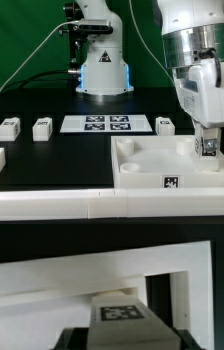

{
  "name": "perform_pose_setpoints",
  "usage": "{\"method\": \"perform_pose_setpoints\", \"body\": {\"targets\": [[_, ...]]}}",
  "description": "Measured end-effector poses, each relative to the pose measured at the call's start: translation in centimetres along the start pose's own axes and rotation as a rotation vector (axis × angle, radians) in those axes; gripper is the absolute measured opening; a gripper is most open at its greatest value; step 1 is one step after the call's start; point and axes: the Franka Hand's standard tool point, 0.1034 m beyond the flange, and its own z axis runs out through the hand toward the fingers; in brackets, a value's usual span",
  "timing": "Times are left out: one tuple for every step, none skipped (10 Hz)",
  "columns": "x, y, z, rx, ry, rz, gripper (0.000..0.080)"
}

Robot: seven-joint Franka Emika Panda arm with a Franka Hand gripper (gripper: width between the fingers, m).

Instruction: Assemble one leg

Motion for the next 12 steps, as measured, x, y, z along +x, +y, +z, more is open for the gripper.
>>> {"method": "perform_pose_setpoints", "body": {"targets": [[0.2,0.0,0.1,0.001,0.001,0.128,0.0294],[0.7,-0.1,0.0,0.008,0.010,0.215,0.0294],[1.2,-0.1,-0.1,0.015,0.020,0.303,0.0295],[1.8,-0.1,-0.2,0.023,0.033,0.387,0.0298],[2.0,-0.1,-0.2,0.027,0.040,0.399,0.0298],[2.1,-0.1,-0.2,0.030,0.038,0.425,0.0300],[2.5,-0.1,-0.3,0.035,0.041,0.436,0.0300],[2.5,-0.1,-0.3,0.036,0.044,0.408,0.0300],[2.4,0.0,-0.3,0.035,0.044,0.396,0.0300],[2.3,0.0,-0.3,0.034,0.044,0.390,0.0417],[2.0,0.1,-0.2,0.033,0.043,0.384,0.0550],[1.7,0.2,-0.2,0.032,0.042,0.379,0.0550]]}}
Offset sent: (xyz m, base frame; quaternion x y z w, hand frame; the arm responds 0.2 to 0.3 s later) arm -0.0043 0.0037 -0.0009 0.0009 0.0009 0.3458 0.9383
